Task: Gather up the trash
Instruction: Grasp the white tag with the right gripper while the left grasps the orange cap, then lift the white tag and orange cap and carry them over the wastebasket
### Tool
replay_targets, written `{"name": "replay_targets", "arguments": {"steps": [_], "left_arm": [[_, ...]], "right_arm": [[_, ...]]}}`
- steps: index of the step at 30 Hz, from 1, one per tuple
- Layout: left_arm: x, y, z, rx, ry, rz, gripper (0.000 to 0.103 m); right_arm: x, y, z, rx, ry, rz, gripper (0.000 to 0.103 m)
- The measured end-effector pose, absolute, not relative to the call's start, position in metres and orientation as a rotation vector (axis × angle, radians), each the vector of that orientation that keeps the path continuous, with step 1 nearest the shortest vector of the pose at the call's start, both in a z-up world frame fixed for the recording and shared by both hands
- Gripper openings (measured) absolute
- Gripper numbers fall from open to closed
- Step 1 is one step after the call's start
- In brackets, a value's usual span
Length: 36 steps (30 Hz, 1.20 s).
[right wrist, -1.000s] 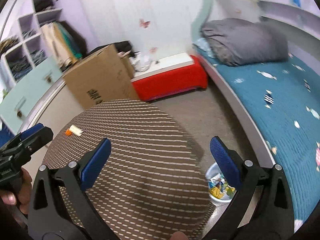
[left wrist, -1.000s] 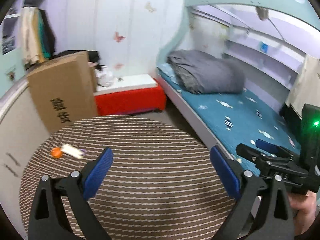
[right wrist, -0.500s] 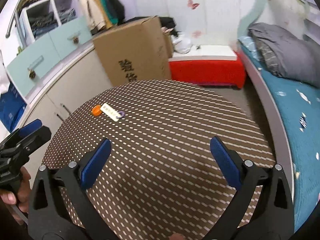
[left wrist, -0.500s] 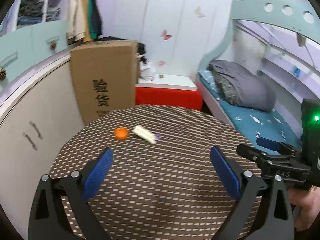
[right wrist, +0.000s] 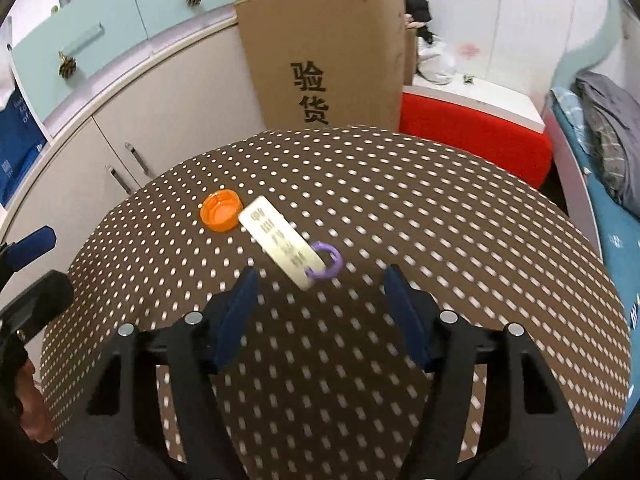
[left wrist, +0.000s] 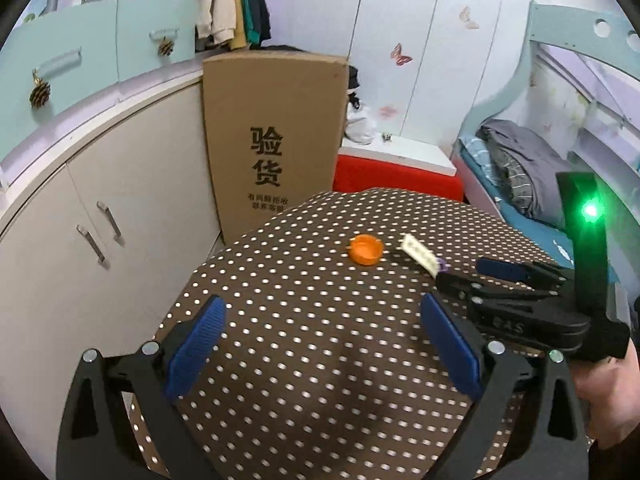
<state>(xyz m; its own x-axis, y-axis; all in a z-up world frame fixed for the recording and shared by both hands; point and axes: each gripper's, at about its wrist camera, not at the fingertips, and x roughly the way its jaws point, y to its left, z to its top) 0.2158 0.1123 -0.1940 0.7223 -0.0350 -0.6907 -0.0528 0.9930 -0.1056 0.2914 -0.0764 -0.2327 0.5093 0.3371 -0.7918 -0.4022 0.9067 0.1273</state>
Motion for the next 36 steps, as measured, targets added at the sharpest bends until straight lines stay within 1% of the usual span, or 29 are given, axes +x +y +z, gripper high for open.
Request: {"name": "replay_targets", "arguments": {"steps": [1, 2, 5, 19, 20, 21, 22, 23, 25, 29, 32, 36], "left_arm": [[0.219, 0.115, -0.196, -0.120, 0.768, 0.015, 0.095], [0.225, 0.118, -0.199, -0.117, 0.773, 0.018, 0.095], [0.240, 0.117, -0.205, -0.096, 0.789, 0.003, 0.095], [0.318, 0.071, -0.236, 0.097, 0.859, -0.102, 0.094], [0.321, 0.069, -0.237, 0.105, 0.864, -0.110, 0.091], [0.324, 0.066, -0.240, 0.114, 0.881, -0.122, 0.072], [0.327, 0.064, -0.243, 0.116, 0.903, -0.138, 0.059], [0.328, 0.064, -0.242, 0.106, 0.900, -0.152, 0.052], [0.327, 0.061, -0.243, 0.118, 0.895, -0.154, 0.029], [0.320, 0.061, -0.240, 0.057, 0.926, -0.151, 0.028], [0.305, 0.054, -0.232, 0.034, 0.943, -0.157, 0.028], [0.259, 0.035, -0.201, -0.008, 0.828, -0.168, 0.028]], "right_arm": [[0.293, -0.072, -0.234, -0.094, 0.925, 0.443, 0.054], [0.293, -0.068, -0.235, -0.123, 0.906, 0.438, 0.041], [0.291, -0.067, -0.235, -0.137, 0.890, 0.437, 0.023], [0.283, -0.105, -0.231, -0.063, 0.875, 0.454, 0.022], [0.284, -0.108, -0.230, -0.059, 0.873, 0.459, 0.022], [0.285, -0.111, -0.228, -0.055, 0.869, 0.467, 0.022], [0.286, -0.115, -0.227, -0.050, 0.863, 0.477, 0.022], [0.288, -0.118, -0.225, -0.043, 0.859, 0.489, 0.022], [0.292, -0.126, -0.224, -0.030, 0.858, 0.510, 0.022], [0.287, -0.148, -0.217, -0.012, 0.872, 0.487, 0.022], [0.270, -0.178, -0.205, 0.069, 0.855, 0.448, 0.022], [0.227, -0.215, -0.196, 0.105, 0.772, 0.417, 0.022]]}}
